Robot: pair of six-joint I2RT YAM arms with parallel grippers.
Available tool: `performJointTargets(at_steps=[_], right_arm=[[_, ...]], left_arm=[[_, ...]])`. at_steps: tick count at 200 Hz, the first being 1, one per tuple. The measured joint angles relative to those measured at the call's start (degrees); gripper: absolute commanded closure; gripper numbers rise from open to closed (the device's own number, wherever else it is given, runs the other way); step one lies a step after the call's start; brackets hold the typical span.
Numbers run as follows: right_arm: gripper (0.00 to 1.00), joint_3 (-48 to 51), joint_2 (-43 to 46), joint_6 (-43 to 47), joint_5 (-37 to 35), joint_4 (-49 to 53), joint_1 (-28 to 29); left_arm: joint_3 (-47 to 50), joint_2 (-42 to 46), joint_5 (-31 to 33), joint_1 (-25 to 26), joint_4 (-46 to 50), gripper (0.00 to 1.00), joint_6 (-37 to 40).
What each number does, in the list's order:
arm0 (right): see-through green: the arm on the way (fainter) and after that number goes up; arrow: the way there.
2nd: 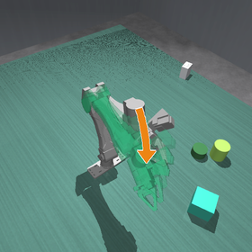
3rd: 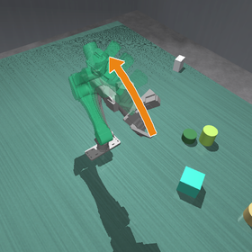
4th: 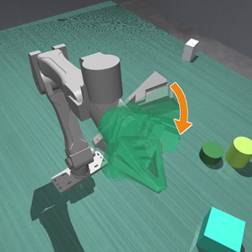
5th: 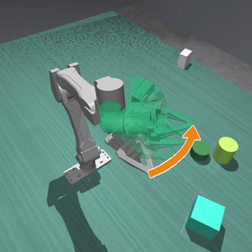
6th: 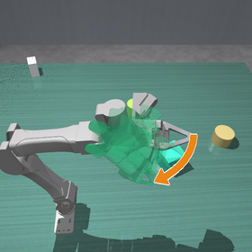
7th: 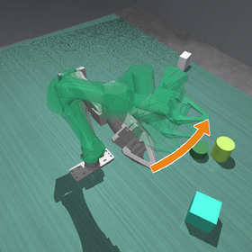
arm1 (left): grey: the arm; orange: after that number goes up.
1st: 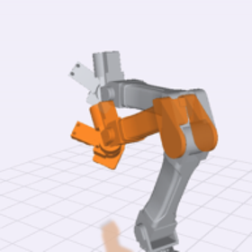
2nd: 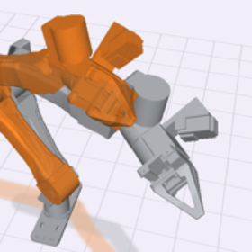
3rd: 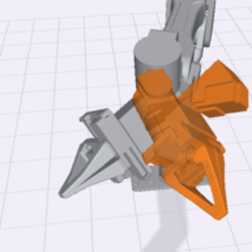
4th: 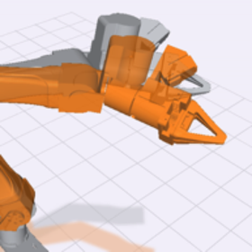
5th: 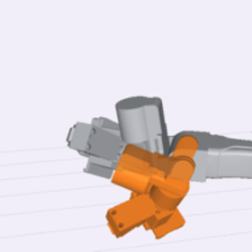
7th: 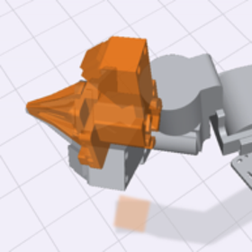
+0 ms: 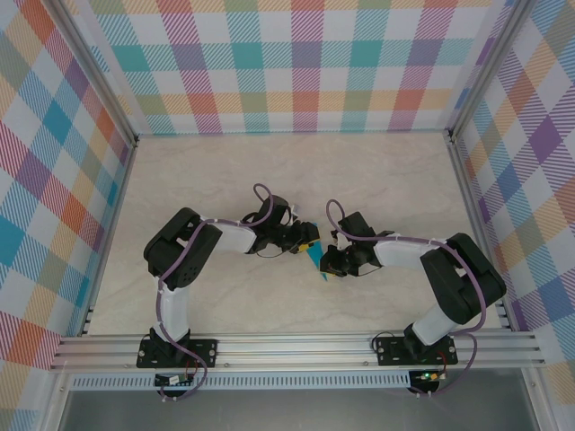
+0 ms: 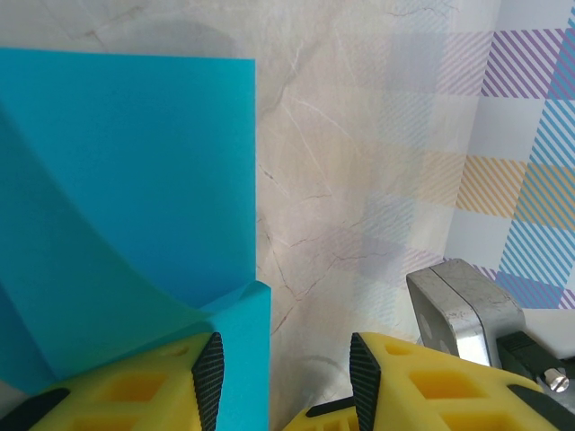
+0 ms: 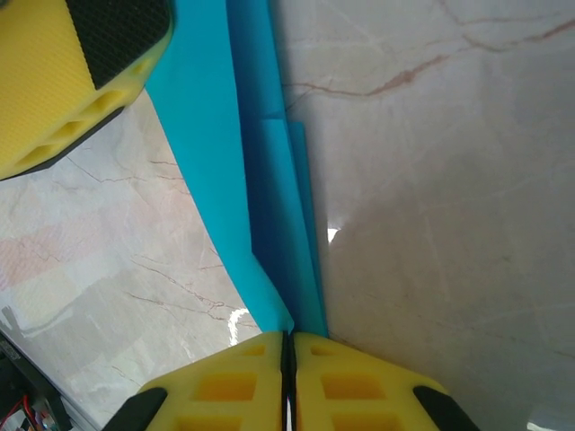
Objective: Fold a paper plane with a square sheet of paper (pick it up from the middle)
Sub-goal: Fold the wing for the fifth time at the center of the table.
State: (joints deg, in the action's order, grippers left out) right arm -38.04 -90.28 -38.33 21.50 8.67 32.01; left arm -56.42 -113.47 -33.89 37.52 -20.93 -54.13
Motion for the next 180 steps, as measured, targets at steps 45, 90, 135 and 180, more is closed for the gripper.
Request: performJointTargets(at_steps=[45, 90, 135, 180], right_arm=[[0.81, 0.00, 1.84, -0.13, -0.09, 0.68, 0.00], [0.72, -0.28, 4.48, 1.36, -1.62, 3.08, 0.00], [0.68, -1.55, 2.86, 2.25, -2.01, 4.37, 0.48], [0.68, -3.54, 0.04, 3.26, -2.73, 5.18, 1.51]], left_arm=[[0.00, 0.00, 0.00, 0.02, 0.00, 0.56, 0.17], [-0.09, -0.07, -0.09, 0.02, 0.04, 0.56, 0.20], [-0.11, -0.07, -0.11, 0.02, 0.04, 0.56, 0.20], [-0.11, -0.07, -0.13, 0.02, 0.04, 0.56, 0.22]])
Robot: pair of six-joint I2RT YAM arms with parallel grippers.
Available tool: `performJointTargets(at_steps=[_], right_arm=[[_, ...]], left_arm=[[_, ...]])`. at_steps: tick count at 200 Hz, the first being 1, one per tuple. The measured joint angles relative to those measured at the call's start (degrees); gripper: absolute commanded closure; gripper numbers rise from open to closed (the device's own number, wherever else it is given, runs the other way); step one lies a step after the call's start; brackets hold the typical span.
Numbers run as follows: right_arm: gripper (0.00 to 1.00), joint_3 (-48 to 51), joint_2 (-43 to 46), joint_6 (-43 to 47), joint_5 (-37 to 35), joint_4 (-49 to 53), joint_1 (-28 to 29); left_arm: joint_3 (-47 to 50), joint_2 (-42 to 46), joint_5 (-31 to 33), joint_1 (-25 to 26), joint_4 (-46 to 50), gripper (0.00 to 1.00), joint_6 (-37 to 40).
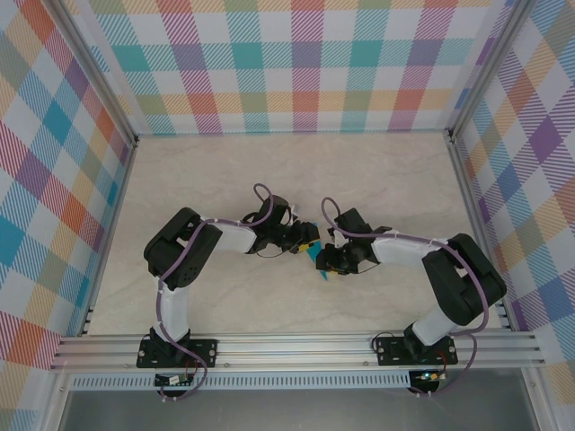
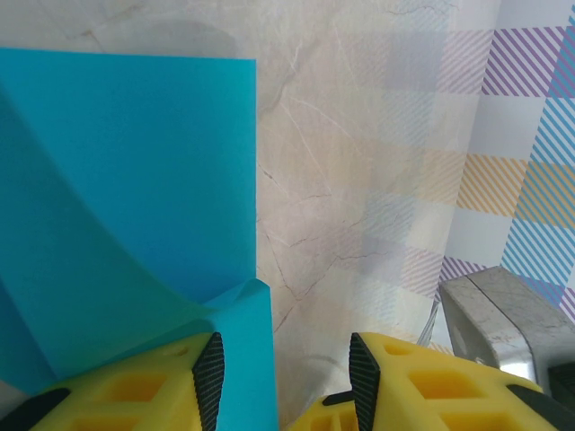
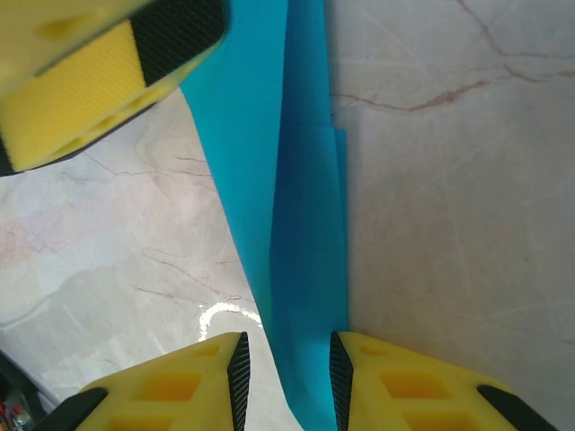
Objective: Fold a paper plane with a square sheet of paper (pick it up from the middle)
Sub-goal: Fold the wing for the fifth time at the center of the table.
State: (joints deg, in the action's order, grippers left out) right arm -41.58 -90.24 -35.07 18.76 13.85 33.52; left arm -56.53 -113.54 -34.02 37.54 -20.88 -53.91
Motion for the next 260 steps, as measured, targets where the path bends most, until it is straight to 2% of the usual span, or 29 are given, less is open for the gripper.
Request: performJointTargets(at_steps=[136, 180, 260], right_arm=[[0.68, -1.46, -0.07, 1.18, -3.80, 3.52, 0.74], [0.75, -2.12, -0.81, 1.29, -4.52, 4.55, 1.11], [0.82, -2.58, -1.42, 1.05, -5.99, 5.57, 1.38]], left_arm=[[-0.66, -0.20, -0.07, 0.00, 1.09, 0.56, 0.42], [-0.66, -0.20, -0.07, 0.00, 1.09, 0.56, 0.50], [-0.68, -0.26, -0.24, 0.00, 1.11, 0.56, 0.66]])
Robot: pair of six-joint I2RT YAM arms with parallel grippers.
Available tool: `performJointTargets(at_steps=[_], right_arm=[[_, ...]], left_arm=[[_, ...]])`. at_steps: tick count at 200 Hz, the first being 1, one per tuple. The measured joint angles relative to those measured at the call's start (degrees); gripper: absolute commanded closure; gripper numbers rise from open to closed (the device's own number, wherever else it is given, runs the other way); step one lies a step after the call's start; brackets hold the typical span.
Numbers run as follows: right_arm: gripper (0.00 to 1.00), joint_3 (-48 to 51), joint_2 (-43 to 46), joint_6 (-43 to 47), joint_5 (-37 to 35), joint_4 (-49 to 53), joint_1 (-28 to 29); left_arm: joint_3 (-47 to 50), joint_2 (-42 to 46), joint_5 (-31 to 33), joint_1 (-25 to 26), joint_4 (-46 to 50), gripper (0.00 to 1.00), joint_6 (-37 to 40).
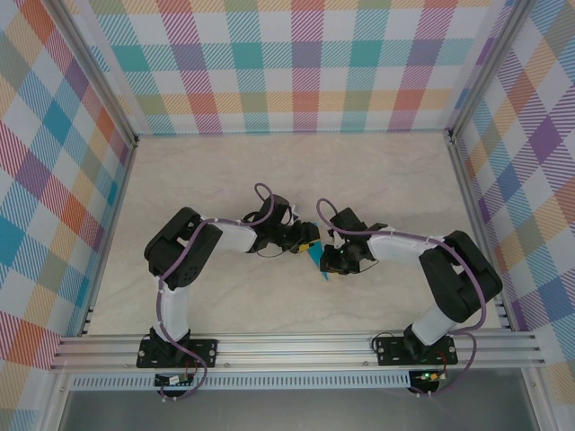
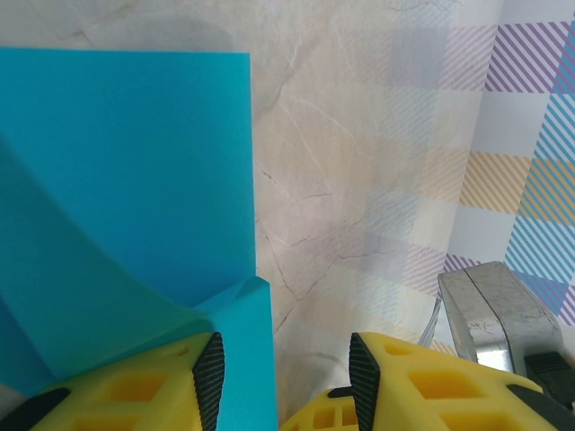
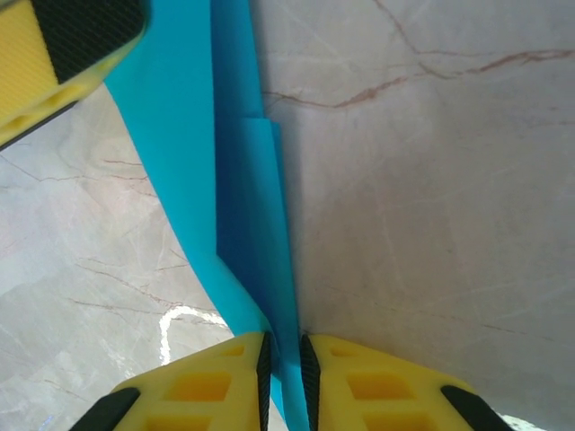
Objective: Fold a paper plane with a square sheet of paper (pick it up from the middle)
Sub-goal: Fold the wing for the fifth time at the center of the table.
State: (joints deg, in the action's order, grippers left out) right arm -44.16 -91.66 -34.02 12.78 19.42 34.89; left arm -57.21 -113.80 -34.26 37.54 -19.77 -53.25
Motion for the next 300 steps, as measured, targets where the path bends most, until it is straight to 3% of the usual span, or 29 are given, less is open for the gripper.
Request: performJointTargets(at_steps=[105, 212, 300], right_arm=[[0.83, -0.15, 0.52, -0.79, -0.79, 0.46, 0.35], [0.64, 1.46, 4.83, -1.68, 1.60, -1.33, 0.04], [0.75, -1.22, 0.33, 0.48, -1.05, 2.86, 1.64]], left_arm=[[-0.07, 0.00, -0.02, 0.00, 0.15, 0.57, 0.15], [-0.39, -0.04, -0.02, 0.00, 0.81, 0.57, 0.37], [-0.39, -0.04, -0.02, 0.00, 0.81, 0.57, 0.37]])
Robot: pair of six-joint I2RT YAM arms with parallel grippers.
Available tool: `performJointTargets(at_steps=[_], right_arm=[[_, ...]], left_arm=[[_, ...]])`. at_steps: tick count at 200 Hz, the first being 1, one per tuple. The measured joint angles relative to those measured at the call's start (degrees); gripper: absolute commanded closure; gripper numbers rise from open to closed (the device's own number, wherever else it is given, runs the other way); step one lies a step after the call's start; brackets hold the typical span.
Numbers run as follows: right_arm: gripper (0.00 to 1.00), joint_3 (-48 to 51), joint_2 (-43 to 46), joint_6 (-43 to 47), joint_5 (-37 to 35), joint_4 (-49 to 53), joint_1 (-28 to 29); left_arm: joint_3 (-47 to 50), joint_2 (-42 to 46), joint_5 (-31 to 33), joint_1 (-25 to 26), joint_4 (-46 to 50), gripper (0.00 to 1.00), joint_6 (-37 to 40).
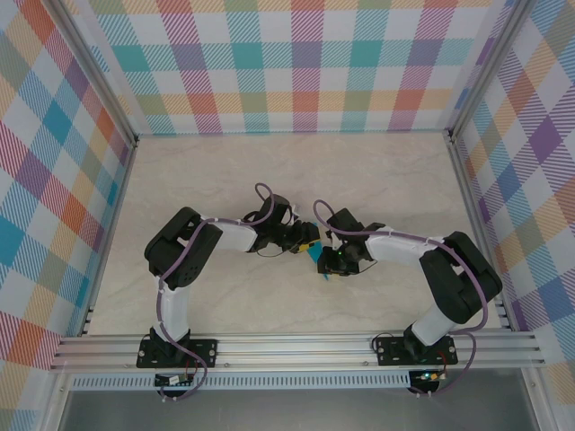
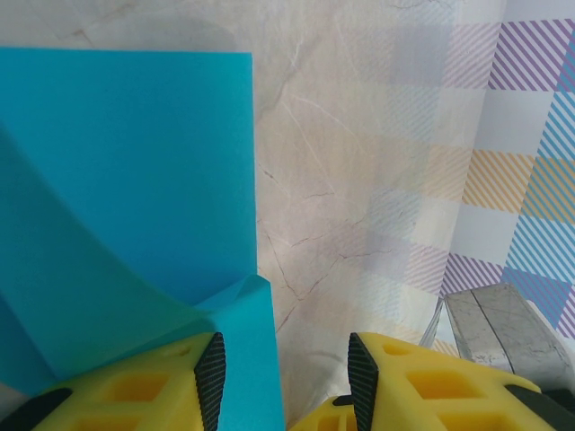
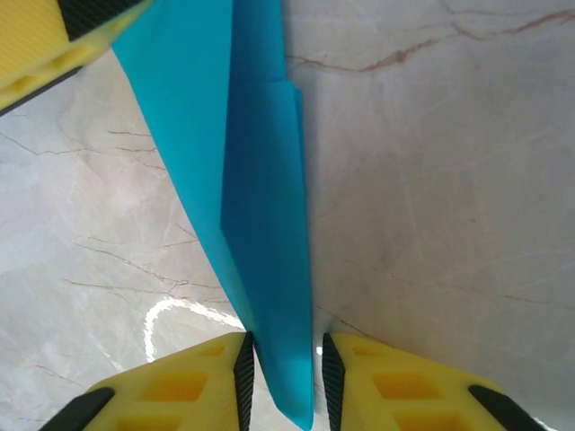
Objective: Fold a paper plane with a square sheet of paper (pick it up from the middle)
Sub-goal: Fold the wing for the fifth time at the center of the table.
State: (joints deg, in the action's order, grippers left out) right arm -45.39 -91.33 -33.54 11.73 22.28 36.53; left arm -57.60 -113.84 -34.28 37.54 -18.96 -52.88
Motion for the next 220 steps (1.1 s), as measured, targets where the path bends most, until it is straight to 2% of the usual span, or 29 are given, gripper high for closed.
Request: performJointTargets(at_steps=[92, 184, 220], right_arm=[[0.85, 0.00, -0.35, -0.33, -0.85, 0.52, -0.15], [0.87, -1.62, -2.32, -0.79, -1.29, 2.71, -0.37], [0.87, -2.73, -2.75, -2.43, -5.09, 4.22, 1.77]], left_arm=[[-0.04, -0.09, -0.17, 0.00, 0.00, 0.57, 0.02], [-0.37, -0.15, -0.17, 0.00, 0.63, 0.57, 0.04], [-0.37, -0.15, -0.13, 0.00, 0.70, 0.57, 0.04]])
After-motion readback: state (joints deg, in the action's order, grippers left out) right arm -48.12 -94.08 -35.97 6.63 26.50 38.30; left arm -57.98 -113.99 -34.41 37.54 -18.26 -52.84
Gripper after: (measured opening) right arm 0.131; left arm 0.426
